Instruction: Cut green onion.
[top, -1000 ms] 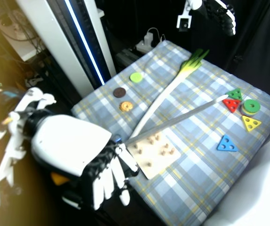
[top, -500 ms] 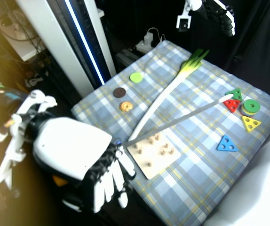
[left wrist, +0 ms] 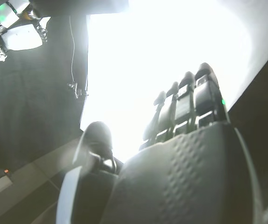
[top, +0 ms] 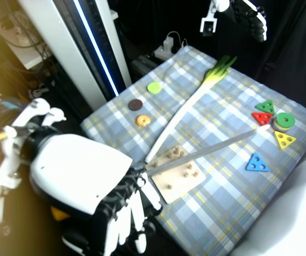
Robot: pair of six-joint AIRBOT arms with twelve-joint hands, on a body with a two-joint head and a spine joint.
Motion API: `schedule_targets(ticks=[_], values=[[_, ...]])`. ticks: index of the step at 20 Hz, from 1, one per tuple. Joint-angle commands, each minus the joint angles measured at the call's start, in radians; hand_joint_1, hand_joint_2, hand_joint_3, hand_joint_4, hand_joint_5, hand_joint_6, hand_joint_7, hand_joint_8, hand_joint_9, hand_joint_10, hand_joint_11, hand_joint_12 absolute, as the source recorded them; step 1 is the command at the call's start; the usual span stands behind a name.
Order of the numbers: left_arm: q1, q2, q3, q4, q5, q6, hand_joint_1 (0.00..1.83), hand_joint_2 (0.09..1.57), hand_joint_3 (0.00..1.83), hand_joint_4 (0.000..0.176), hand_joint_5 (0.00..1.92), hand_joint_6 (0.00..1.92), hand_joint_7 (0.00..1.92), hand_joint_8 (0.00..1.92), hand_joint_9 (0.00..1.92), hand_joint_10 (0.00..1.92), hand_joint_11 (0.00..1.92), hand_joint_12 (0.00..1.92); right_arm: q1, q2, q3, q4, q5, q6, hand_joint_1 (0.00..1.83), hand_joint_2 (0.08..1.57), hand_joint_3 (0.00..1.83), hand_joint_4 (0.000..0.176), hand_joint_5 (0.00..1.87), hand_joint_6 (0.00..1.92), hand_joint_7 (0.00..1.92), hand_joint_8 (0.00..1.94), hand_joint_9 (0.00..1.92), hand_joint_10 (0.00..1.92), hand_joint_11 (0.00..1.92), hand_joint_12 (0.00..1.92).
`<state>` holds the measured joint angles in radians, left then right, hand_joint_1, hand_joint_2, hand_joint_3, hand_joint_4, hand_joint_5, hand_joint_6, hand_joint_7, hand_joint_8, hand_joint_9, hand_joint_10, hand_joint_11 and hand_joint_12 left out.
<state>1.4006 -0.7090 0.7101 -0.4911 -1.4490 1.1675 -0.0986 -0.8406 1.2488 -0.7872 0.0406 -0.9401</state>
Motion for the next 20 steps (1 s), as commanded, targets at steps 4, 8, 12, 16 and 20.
schedule_targets(ticks=[4, 8, 12, 16, 20], values=[[-0.002, -0.005, 0.002, 0.007, -0.125, -0.014, 0.0, 1.45, 0.0, 0.0, 0.02, 0.01, 0.0, 0.0, 0.0, 0.0, 0.0, 0.0, 0.005, 0.028, -0.02, 0.024, 0.098, 0.001, 0.1, 1.55, 0.0, 0.147, 0.58, 1.92, 1.05, 1.94, 1.26, 1.92, 1.37, 1.92], [-0.002, -0.008, 0.003, 0.007, -0.125, -0.014, 0.0, 1.46, 0.01, 0.0, 0.02, 0.0, 0.0, 0.0, 0.0, 0.0, 0.0, 0.0, 0.043, 0.053, -0.042, 0.04, 0.147, 0.001, 0.1, 1.51, 0.0, 0.07, 0.48, 1.92, 0.99, 1.94, 1.23, 1.92, 1.36, 1.92], [-0.002, -0.008, 0.003, 0.007, -0.125, -0.016, 0.0, 1.46, 0.01, 0.0, 0.02, 0.0, 0.0, 0.0, 0.0, 0.0, 0.0, 0.0, 0.055, 0.064, -0.047, 0.07, 0.181, 0.001, 0.0, 1.51, 0.0, 0.114, 0.43, 1.92, 0.88, 1.94, 1.12, 1.92, 1.25, 1.92], [-0.001, -0.009, 0.003, 0.007, -0.125, -0.02, 0.0, 1.47, 0.01, 0.0, 0.02, 0.0, 0.0, 0.0, 0.01, 0.0, 0.0, 0.0, 0.048, 0.078, -0.07, 0.041, 0.176, 0.001, 0.01, 1.54, 0.01, 0.124, 0.4, 1.92, 0.86, 1.94, 1.09, 1.92, 1.23, 1.92], [-0.001, -0.009, 0.003, 0.007, -0.124, -0.021, 0.0, 1.47, 0.01, 0.0, 0.02, 0.0, 0.0, 0.0, 0.0, 0.0, 0.0, 0.0, 0.044, 0.082, -0.083, 0.024, 0.171, 0.001, 0.18, 1.55, 0.0, 0.039, 0.42, 1.92, 0.97, 1.94, 1.21, 1.92, 1.34, 1.92]])
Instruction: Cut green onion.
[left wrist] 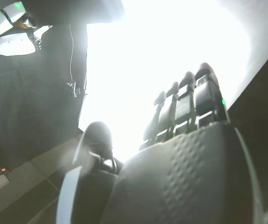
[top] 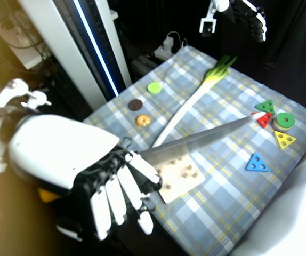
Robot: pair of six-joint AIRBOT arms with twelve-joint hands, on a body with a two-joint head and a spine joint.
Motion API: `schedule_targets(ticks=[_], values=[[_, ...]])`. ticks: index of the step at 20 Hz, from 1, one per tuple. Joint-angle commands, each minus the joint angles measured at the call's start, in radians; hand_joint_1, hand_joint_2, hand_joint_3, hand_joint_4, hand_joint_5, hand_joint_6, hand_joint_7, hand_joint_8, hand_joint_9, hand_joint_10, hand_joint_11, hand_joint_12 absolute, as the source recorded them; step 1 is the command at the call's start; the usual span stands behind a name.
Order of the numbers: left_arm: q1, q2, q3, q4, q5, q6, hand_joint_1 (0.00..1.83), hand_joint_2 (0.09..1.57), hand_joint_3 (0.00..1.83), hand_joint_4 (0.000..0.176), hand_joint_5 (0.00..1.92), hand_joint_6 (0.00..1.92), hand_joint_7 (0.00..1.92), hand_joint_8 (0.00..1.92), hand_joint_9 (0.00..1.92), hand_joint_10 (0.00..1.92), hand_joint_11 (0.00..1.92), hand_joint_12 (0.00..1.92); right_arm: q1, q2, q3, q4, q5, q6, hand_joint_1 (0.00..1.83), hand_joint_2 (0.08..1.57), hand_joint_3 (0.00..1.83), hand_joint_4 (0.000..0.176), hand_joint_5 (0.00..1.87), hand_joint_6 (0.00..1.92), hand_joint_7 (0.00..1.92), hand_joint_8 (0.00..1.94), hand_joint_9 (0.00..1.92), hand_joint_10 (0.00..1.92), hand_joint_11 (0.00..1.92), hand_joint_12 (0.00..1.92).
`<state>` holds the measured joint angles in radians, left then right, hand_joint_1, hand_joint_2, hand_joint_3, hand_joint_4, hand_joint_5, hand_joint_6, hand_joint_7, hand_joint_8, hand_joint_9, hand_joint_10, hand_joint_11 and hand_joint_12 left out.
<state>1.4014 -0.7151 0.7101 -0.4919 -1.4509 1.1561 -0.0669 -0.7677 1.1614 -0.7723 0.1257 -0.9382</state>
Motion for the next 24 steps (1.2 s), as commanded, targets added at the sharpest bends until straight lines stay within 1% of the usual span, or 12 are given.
schedule_targets(ticks=[1, 3, 4, 5, 9, 14, 16, 18, 19, 20, 21, 24], values=[[-0.002, -0.004, 0.004, 0.007, -0.123, -0.009, 0.0, 1.47, 0.01, 0.0, 0.02, 0.0, 0.0, 0.0, 0.0, 0.0, 0.0, 0.0, 0.011, 0.012, 0.0, 0.007, 0.087, 0.0, 0.14, 1.54, 0.0, 0.037, 0.42, 1.92, 0.99, 1.94, 1.22, 1.92, 1.34, 1.92], [-0.002, -0.005, 0.004, 0.007, -0.123, -0.009, 0.0, 1.47, 0.01, 0.0, 0.02, 0.0, 0.0, 0.0, 0.0, 0.0, 0.0, 0.0, 0.005, 0.014, -0.005, 0.007, 0.088, 0.0, 0.1, 1.53, 0.0, 0.052, 0.41, 1.91, 1.0, 1.94, 1.22, 1.92, 1.34, 1.92], [-0.002, -0.005, 0.004, 0.007, -0.123, -0.009, 0.0, 1.47, 0.01, 0.0, 0.02, 0.0, 0.0, 0.0, 0.0, 0.0, 0.0, 0.0, -0.003, 0.016, -0.009, 0.008, 0.09, 0.0, 0.12, 1.55, 0.0, 0.024, 0.39, 1.92, 0.97, 1.94, 1.21, 1.92, 1.35, 1.92], [-0.002, -0.005, 0.004, 0.007, -0.123, -0.009, 0.0, 1.46, 0.01, 0.0, 0.02, 0.0, 0.0, 0.0, 0.0, 0.0, 0.0, 0.0, -0.01, 0.018, -0.013, 0.008, 0.092, 0.0, 0.14, 1.56, 0.0, 0.016, 0.42, 1.92, 0.98, 1.94, 1.22, 1.92, 1.36, 1.92], [-0.002, -0.006, 0.004, 0.006, -0.123, -0.009, 0.0, 1.46, 0.01, 0.0, 0.02, 0.0, 0.0, 0.0, 0.01, 0.01, 0.0, 0.0, -0.013, 0.02, -0.018, 0.01, 0.104, 0.0, 0.11, 1.56, 0.0, 0.071, 0.49, 1.92, 1.05, 1.94, 1.25, 1.92, 1.33, 1.92], [-0.001, -0.008, 0.005, 0.004, -0.123, -0.009, 0.0, 1.45, 0.0, 0.0, 0.01, 0.0, 0.0, 0.0, 0.0, 0.0, 0.0, 0.0, 0.0, 0.019, -0.017, 0.036, 0.144, 0.0, 0.0, 1.53, 0.0, 0.087, 0.42, 1.92, 0.89, 1.94, 1.11, 1.92, 1.17, 1.92], [0.0, -0.009, 0.005, 0.003, -0.123, -0.009, 0.0, 1.47, 0.01, 0.0, 0.0, 0.0, 0.0, 0.0, 0.0, 0.0, 0.0, 0.0, 0.005, 0.023, -0.019, 0.046, 0.16, 0.0, 0.03, 1.57, 0.01, 0.009, 0.51, 1.92, 0.97, 1.94, 1.21, 1.92, 1.32, 1.92], [0.001, -0.01, 0.006, 0.002, -0.123, -0.009, 0.0, 1.47, 0.01, 0.0, 0.01, 0.0, 0.0, 0.0, 0.0, 0.0, 0.0, 0.0, 0.01, 0.03, -0.022, 0.055, 0.169, 0.0, 0.06, 1.57, 0.05, 0.002, 0.54, 1.92, 1.04, 1.94, 1.29, 1.92, 1.39, 1.92], [0.001, -0.011, 0.006, 0.002, -0.123, -0.009, 0.0, 1.48, 0.01, 0.0, 0.01, 0.0, 0.0, 0.0, 0.0, 0.0, 0.0, 0.0, 0.01, 0.036, -0.027, 0.061, 0.174, 0.0, 0.04, 1.57, 0.06, 0.039, 0.56, 1.92, 1.11, 1.94, 1.35, 1.92, 1.44, 1.92], [0.001, -0.011, 0.006, 0.002, -0.123, -0.009, 0.0, 1.48, 0.01, 0.0, 0.01, 0.0, 0.0, 0.0, 0.0, 0.0, 0.0, 0.0, 0.01, 0.041, -0.033, 0.061, 0.176, 0.0, 0.04, 1.57, 0.06, 0.039, 0.56, 1.92, 1.11, 1.94, 1.35, 1.92, 1.44, 1.92], [0.001, -0.012, 0.006, 0.001, -0.123, -0.01, 0.0, 1.48, 0.01, 0.0, 0.01, 0.0, 0.0, 0.0, 0.0, 0.0, 0.0, 0.0, 0.009, 0.046, -0.039, 0.061, 0.177, 0.0, 0.02, 1.57, 0.05, 0.058, 0.54, 1.92, 1.06, 1.94, 1.31, 1.92, 1.41, 1.92], [0.001, -0.013, 0.006, 0.001, -0.123, -0.012, 0.0, 1.47, 0.01, 0.0, 0.01, 0.0, 0.0, 0.0, 0.0, 0.0, 0.0, 0.0, 0.006, 0.059, -0.054, 0.07, 0.191, 0.0, 0.03, 1.57, 0.04, 0.054, 0.53, 1.92, 1.06, 1.94, 1.29, 1.92, 1.41, 1.92]])
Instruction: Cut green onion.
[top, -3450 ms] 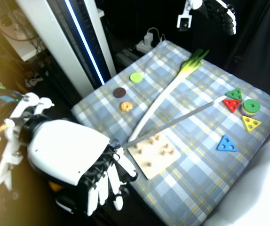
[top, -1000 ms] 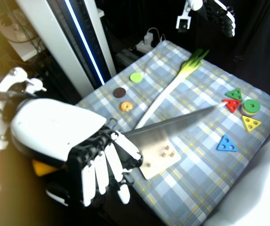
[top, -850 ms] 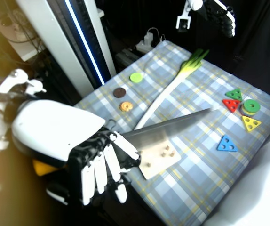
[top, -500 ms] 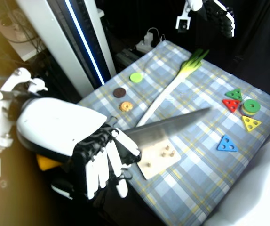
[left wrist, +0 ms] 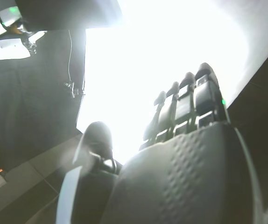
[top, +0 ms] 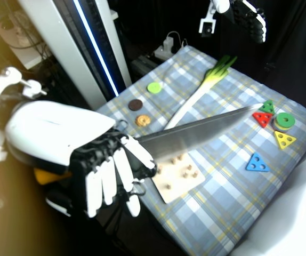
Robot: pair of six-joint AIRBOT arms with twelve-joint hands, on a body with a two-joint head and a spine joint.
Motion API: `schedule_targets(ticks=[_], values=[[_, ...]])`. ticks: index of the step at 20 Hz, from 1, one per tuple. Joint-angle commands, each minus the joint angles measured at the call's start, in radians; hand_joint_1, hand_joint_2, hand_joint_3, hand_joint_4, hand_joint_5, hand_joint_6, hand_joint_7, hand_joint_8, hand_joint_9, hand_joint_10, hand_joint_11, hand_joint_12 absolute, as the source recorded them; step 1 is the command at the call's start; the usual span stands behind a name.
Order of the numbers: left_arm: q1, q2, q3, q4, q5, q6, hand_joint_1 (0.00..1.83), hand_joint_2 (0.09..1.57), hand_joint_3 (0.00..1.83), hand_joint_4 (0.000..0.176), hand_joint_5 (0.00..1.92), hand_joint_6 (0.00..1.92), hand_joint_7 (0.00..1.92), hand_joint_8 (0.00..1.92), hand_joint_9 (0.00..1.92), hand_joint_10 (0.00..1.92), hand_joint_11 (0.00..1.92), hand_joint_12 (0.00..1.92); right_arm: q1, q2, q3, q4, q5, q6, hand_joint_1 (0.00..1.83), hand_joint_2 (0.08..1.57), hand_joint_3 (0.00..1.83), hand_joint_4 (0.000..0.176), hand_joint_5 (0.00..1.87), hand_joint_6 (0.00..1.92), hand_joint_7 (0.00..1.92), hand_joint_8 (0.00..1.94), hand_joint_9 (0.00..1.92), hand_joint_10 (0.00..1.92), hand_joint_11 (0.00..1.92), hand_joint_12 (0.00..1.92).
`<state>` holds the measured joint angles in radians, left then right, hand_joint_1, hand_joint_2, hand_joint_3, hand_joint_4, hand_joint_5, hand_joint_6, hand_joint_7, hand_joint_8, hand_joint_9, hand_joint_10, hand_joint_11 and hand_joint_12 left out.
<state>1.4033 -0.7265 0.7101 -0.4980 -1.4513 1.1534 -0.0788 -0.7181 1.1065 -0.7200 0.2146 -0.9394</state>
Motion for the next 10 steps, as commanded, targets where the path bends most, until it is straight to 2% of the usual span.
schedule_targets(ticks=[1, 3, 4, 5, 6, 7, 8, 9, 10], values=[[-0.001, -0.001, 0.006, 0.007, -0.124, -0.009, 0.0, 1.47, 0.01, 0.0, 0.01, 0.0, 0.0, 0.0, 0.0, 0.0, 0.01, 0.0, 0.005, 0.012, 0.0, 0.039, 0.113, 0.001, 0.04, 1.57, 0.04, 0.05, 0.51, 1.92, 1.04, 1.94, 1.28, 1.92, 1.39, 1.92], [-0.001, -0.002, 0.006, 0.007, -0.124, -0.011, 0.0, 1.46, 0.0, 0.0, 0.0, 0.0, 0.0, 0.0, 0.0, 0.0, 0.0, 0.0, -0.012, 0.017, -0.001, 0.059, 0.125, 0.001, 0.16, 1.57, 0.03, 0.032, 0.52, 1.92, 1.02, 1.94, 1.28, 1.92, 1.42, 1.92], [-0.001, -0.002, 0.006, 0.007, -0.124, -0.012, 0.0, 1.46, 0.0, 0.0, 0.0, 0.0, 0.0, 0.0, 0.0, 0.0, 0.0, 0.0, -0.018, 0.019, -0.003, 0.061, 0.126, 0.001, 0.16, 1.57, 0.03, 0.032, 0.52, 1.92, 1.02, 1.94, 1.28, 1.92, 1.42, 1.92], [-0.001, -0.002, 0.006, 0.007, -0.124, -0.013, 0.0, 1.46, 0.0, 0.0, 0.0, 0.0, 0.0, 0.0, 0.0, 0.0, 0.0, 0.0, -0.023, 0.021, -0.005, 0.061, 0.125, 0.001, 0.17, 1.56, 0.0, 0.081, 0.49, 1.92, 1.0, 1.94, 1.25, 1.92, 1.38, 1.92], [-0.001, -0.002, 0.006, 0.007, -0.124, -0.013, 0.0, 1.47, 0.01, 0.0, 0.0, 0.0, 0.0, 0.0, 0.0, 0.0, 0.0, 0.0, -0.029, 0.023, -0.006, 0.061, 0.125, 0.001, 0.13, 1.56, 0.0, 0.083, 0.51, 1.92, 1.0, 1.94, 1.23, 1.92, 1.36, 1.92], [-0.001, -0.003, 0.006, 0.007, -0.124, -0.014, 0.0, 1.48, 0.01, 0.0, 0.0, 0.0, 0.0, 0.0, 0.0, 0.0, 0.0, 0.0, -0.038, 0.027, -0.008, 0.06, 0.123, 0.001, 0.17, 1.57, 0.01, 0.052, 0.55, 1.92, 0.99, 1.94, 1.22, 1.92, 1.36, 1.92], [-0.001, -0.003, 0.006, 0.007, -0.123, -0.015, 0.0, 1.48, 0.01, 0.0, 0.0, 0.0, 0.0, 0.0, 0.0, 0.0, 0.0, 0.0, -0.041, 0.029, -0.009, 0.058, 0.119, 0.001, 0.17, 1.57, 0.01, 0.052, 0.55, 1.92, 0.99, 1.94, 1.22, 1.92, 1.36, 1.92], [-0.001, -0.003, 0.006, 0.007, -0.123, -0.016, 0.0, 1.48, 0.01, 0.0, 0.0, 0.0, 0.0, 0.0, 0.01, 0.01, 0.0, 0.0, -0.042, 0.03, -0.01, 0.046, 0.107, 0.001, 0.23, 1.57, 0.01, 0.021, 0.55, 1.92, 0.94, 1.94, 1.18, 1.92, 1.31, 1.92], [-0.001, -0.003, 0.006, 0.007, -0.122, -0.017, 0.0, 1.47, 0.01, 0.0, 0.0, 0.0, 0.0, 0.0, 0.0, 0.0, 0.0, 0.0, -0.041, 0.029, -0.011, 0.033, 0.097, 0.001, 0.22, 1.56, 0.01, 0.028, 0.54, 1.92, 0.91, 1.94, 1.14, 1.92, 1.27, 1.92]])
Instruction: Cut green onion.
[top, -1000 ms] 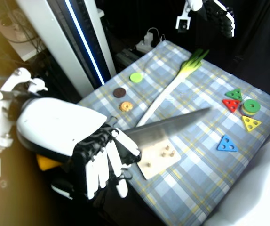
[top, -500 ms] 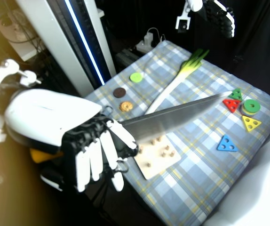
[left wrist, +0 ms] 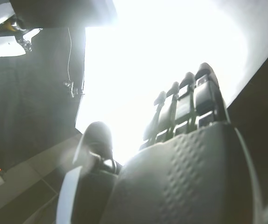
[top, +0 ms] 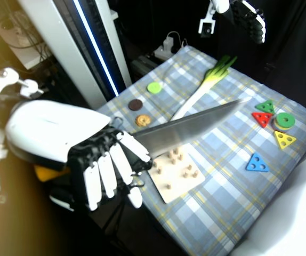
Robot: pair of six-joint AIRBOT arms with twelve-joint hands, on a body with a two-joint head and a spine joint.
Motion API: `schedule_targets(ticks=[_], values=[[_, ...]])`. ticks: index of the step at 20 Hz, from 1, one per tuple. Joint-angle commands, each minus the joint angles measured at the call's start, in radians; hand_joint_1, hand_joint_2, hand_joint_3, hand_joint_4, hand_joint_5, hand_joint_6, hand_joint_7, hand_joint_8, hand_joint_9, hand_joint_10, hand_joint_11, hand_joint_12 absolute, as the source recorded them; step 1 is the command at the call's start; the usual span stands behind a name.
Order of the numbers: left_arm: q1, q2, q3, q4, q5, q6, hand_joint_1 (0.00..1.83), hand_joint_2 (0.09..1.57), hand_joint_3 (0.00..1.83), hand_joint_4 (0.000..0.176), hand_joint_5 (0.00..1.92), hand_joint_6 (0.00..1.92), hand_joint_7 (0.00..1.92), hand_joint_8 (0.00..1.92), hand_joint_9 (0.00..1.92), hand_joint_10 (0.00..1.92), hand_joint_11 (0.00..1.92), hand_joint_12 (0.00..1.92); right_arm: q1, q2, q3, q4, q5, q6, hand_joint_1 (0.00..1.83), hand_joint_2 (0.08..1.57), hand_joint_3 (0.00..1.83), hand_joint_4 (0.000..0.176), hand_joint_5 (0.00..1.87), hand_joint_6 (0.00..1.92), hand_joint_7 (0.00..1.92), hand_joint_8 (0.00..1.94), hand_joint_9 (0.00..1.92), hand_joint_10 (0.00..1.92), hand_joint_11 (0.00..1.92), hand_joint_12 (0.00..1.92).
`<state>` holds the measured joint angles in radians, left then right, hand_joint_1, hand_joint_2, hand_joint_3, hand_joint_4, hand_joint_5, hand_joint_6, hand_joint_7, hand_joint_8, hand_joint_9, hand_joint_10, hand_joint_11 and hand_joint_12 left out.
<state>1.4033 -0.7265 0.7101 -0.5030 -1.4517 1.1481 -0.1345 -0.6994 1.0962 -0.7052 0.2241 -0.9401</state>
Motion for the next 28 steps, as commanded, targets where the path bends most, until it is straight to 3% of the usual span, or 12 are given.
schedule_targets(ticks=[1, 3, 4, 5, 7, 13, 14, 15, 17, 22, 23, 28], values=[[-0.001, -0.003, 0.006, 0.012, -0.122, -0.012, 0.0, 1.47, 0.01, 0.0, 0.0, 0.0, 0.0, 0.0, 0.0, 0.0, 0.0, 0.0, 0.015, 0.009, 0.0, 0.012, 0.082, 0.002, 0.22, 1.56, 0.01, 0.028, 0.54, 1.92, 0.91, 1.94, 1.14, 1.92, 1.27, 1.92], [-0.001, -0.004, 0.007, 0.012, -0.122, -0.014, 0.0, 1.47, 0.0, 0.0, 0.0, 0.0, 0.0, 0.0, 0.0, 0.0, 0.0, 0.0, 0.021, 0.004, 0.001, -0.012, 0.064, 0.002, 0.05, 1.55, 0.0, 0.093, 0.58, 1.92, 0.94, 1.94, 1.14, 1.92, 1.23, 1.92], [-0.001, -0.004, 0.008, 0.012, -0.122, -0.015, 0.0, 1.47, 0.0, 0.0, 0.0, 0.0, 0.0, 0.0, 0.0, 0.0, 0.0, 0.0, 0.024, 0.002, 0.002, -0.02, 0.057, 0.002, 0.01, 1.56, 0.0, 0.091, 0.55, 1.92, 0.91, 1.94, 1.13, 1.92, 1.22, 1.92], [-0.001, -0.005, 0.008, 0.012, -0.122, -0.015, 0.0, 1.46, 0.0, 0.0, 0.0, 0.0, 0.0, 0.0, 0.0, 0.0, 0.0, 0.0, 0.027, 0.0, 0.004, -0.023, 0.051, 0.002, 0.0, 1.57, 0.02, 0.122, 0.57, 1.92, 0.93, 1.94, 1.14, 1.92, 1.22, 1.92], [-0.001, -0.005, 0.008, 0.012, -0.122, -0.016, 0.0, 1.48, 0.01, 0.0, 0.01, 0.0, 0.0, 0.0, 0.0, 0.0, 0.0, 0.0, 0.028, -0.001, 0.008, -0.023, 0.043, 0.002, 0.02, 1.57, 0.05, 0.094, 0.54, 1.92, 0.93, 1.94, 1.16, 1.92, 1.26, 1.92], [-0.001, -0.005, 0.007, 0.012, -0.122, -0.019, 0.0, 1.48, 0.01, 0.0, 0.01, 0.0, 0.0, 0.0, 0.01, 0.01, 0.0, 0.0, 0.026, -0.007, 0.017, -0.037, 0.002, 0.002, 0.04, 1.55, 0.0, 0.143, 0.64, 1.92, 1.01, 1.94, 1.22, 1.92, 1.29, 1.92], [-0.001, -0.005, 0.007, 0.012, -0.122, -0.02, 0.0, 1.47, 0.0, 0.0, 0.01, 0.0, 0.0, 0.0, 0.01, 0.01, 0.0, 0.0, 0.024, -0.008, 0.018, -0.04, -0.004, 0.002, 0.06, 1.56, 0.0, 0.138, 0.64, 1.92, 1.02, 1.94, 1.25, 1.92, 1.33, 1.92], [-0.001, -0.005, 0.007, 0.012, -0.122, -0.02, 0.0, 1.47, 0.0, 0.0, 0.0, 0.0, 0.0, 0.0, 0.02, 0.01, 0.0, 0.0, 0.018, -0.012, 0.021, -0.041, -0.009, 0.002, 0.12, 1.56, 0.0, 0.108, 0.64, 1.92, 1.03, 1.94, 1.26, 1.92, 1.34, 1.92], [0.0, -0.005, 0.007, 0.012, -0.123, -0.02, 0.0, 1.48, 0.01, 0.0, 0.01, 0.0, 0.0, 0.0, 0.01, 0.0, 0.0, 0.0, 0.009, -0.013, 0.023, -0.04, -0.012, 0.002, 0.11, 1.56, 0.0, 0.117, 0.58, 1.92, 1.01, 1.94, 1.24, 1.92, 1.31, 1.92], [0.0, -0.007, 0.007, 0.012, -0.126, -0.021, 0.0, 1.48, 0.01, 0.0, 0.0, 0.0, 0.0, 0.0, 0.01, 0.0, 0.0, 0.0, -0.033, -0.011, 0.023, -0.013, -0.013, 0.008, 0.12, 1.54, 0.0, 0.102, 0.57, 1.92, 1.11, 1.94, 1.32, 1.92, 1.44, 1.92], [0.0, -0.007, 0.007, 0.012, -0.127, -0.021, 0.0, 1.48, 0.01, 0.0, 0.0, 0.0, 0.0, 0.0, 0.01, 0.0, 0.0, 0.0, -0.042, -0.011, 0.023, -0.004, -0.013, 0.008, 0.08, 1.54, 0.0, 0.118, 0.62, 1.92, 1.12, 1.94, 1.32, 1.92, 1.43, 1.92], [0.002, -0.007, 0.007, 0.012, -0.127, -0.023, 0.0, 1.48, 0.01, 0.0, 0.0, 0.0, 0.0, 0.0, 0.0, 0.0, 0.0, 0.0, -0.069, -0.016, 0.03, 0.01, -0.015, 0.008, 0.09, 1.54, 0.0, 0.054, 0.63, 1.92, 1.09, 1.94, 1.3, 1.92, 1.41, 1.92]])
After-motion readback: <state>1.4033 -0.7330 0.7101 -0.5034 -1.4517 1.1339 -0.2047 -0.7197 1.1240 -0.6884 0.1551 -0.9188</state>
